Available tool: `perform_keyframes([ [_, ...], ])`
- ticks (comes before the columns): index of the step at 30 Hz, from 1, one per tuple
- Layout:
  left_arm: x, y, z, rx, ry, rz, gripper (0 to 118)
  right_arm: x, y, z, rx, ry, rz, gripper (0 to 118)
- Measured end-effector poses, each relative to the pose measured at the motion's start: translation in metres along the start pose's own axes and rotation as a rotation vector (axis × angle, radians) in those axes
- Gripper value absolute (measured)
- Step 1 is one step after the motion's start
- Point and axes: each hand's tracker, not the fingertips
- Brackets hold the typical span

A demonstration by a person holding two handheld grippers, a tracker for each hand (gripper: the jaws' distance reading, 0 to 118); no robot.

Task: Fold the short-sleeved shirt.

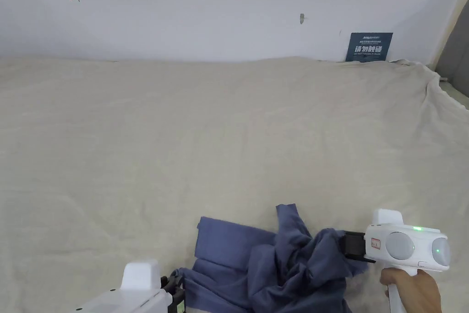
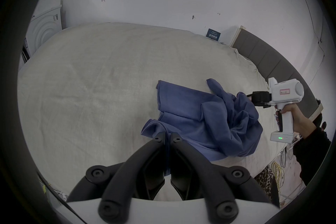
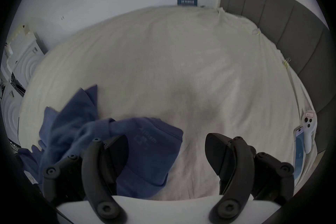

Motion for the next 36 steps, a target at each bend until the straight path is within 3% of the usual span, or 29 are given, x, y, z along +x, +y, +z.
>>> perform_keyframes([
  [2, -0.001, -0.001, -0.002, -0.005, -0.002, 0.002, 1, -0.005, -0.005, -0.008, -0.025, 0.015, -0.008, 78],
  [3, -0.002, -0.002, -0.003, -0.006, -0.001, 0.004, 1, -0.007, -0.009, -0.011, -0.035, 0.028, -0.021, 66],
  [6, -0.004, -0.002, -0.004, -0.011, -0.003, 0.015, 1, -0.012, -0.013, -0.01, -0.01, 0.01, -0.011, 53],
  [8, -0.005, -0.003, -0.004, -0.01, -0.004, 0.023, 1, -0.015, -0.012, -0.005, -0.006, 0.018, 0.034, 33],
  [9, -0.006, -0.004, -0.004, -0.01, -0.006, 0.027, 1, -0.017, -0.012, -0.002, 0.001, 0.015, 0.074, 9],
  [10, -0.006, -0.004, -0.003, -0.009, -0.006, 0.029, 1, -0.015, -0.012, -0.001, 0.016, -0.011, 0.104, 3],
  [17, -0.006, -0.004, 0.008, 0.019, -0.035, 0.064, 1, -0.015, -0.013, 0.071, 0.15, 0.043, 0.105, 2],
  [20, -0.004, 0.0, 0.016, 0.038, -0.048, 0.07, 1, -0.002, -0.007, 0.102, 0.24, 0.062, 0.13, 2],
  [25, -0.004, 0.02, 0.03, 0.089, -0.081, 0.089, 1, 0.016, 0.004, 0.167, 0.374, 0.11, 0.103, 2],
  [33, -0.028, 0.12, 0.057, 0.242, -0.06, 0.104, 1, 0.044, 0.057, 0.256, 0.539, 0.113, 0.065, 2],
  [36, -0.04, 0.168, 0.067, 0.312, -0.019, 0.091, 1, 0.047, 0.086, 0.273, 0.587, 0.071, 0.09, 2],
])
